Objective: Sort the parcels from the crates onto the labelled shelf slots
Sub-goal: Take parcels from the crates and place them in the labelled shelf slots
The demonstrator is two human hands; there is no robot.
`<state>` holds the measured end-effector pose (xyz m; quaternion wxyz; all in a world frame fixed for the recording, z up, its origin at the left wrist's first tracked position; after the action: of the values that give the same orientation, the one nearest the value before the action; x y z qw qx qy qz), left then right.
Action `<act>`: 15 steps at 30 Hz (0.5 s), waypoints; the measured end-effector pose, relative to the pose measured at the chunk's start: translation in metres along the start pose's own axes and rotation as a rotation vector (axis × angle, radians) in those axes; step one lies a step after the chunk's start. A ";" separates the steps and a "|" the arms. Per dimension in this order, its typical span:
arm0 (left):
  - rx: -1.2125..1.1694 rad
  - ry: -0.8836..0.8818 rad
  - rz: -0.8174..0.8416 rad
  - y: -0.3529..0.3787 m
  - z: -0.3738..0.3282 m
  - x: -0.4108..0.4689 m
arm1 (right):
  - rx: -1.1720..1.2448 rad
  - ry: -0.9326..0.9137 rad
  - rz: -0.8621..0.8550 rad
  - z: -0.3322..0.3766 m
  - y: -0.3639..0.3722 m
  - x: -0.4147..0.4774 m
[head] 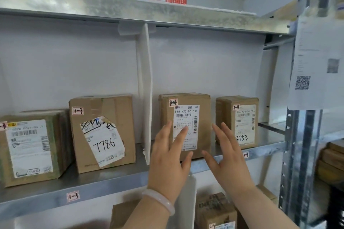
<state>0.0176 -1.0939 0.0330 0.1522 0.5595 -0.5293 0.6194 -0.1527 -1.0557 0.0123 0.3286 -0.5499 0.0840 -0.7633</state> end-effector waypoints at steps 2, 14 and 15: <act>0.007 -0.018 0.014 0.005 0.002 0.001 | 0.001 0.024 0.015 -0.002 0.001 0.004; 0.037 -0.203 0.078 0.033 0.014 0.004 | 0.089 -0.021 0.114 -0.009 0.017 0.025; 0.057 -0.226 0.081 0.035 0.016 0.006 | 0.114 -0.022 0.136 -0.012 0.019 0.028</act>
<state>-0.0033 -1.1236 0.0185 0.0501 0.6080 -0.5474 0.5729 -0.1606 -1.0900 0.0199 0.4115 -0.5315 0.0739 -0.7367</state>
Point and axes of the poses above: each hand's wrist, its own x-axis towards the middle knuckle, its own y-axis out of the palm, z = x × y, the point moved 6 cm from there along x, towards the middle knuckle, and after that the axes turned 7 degrees about z, right-handed, at the moved point
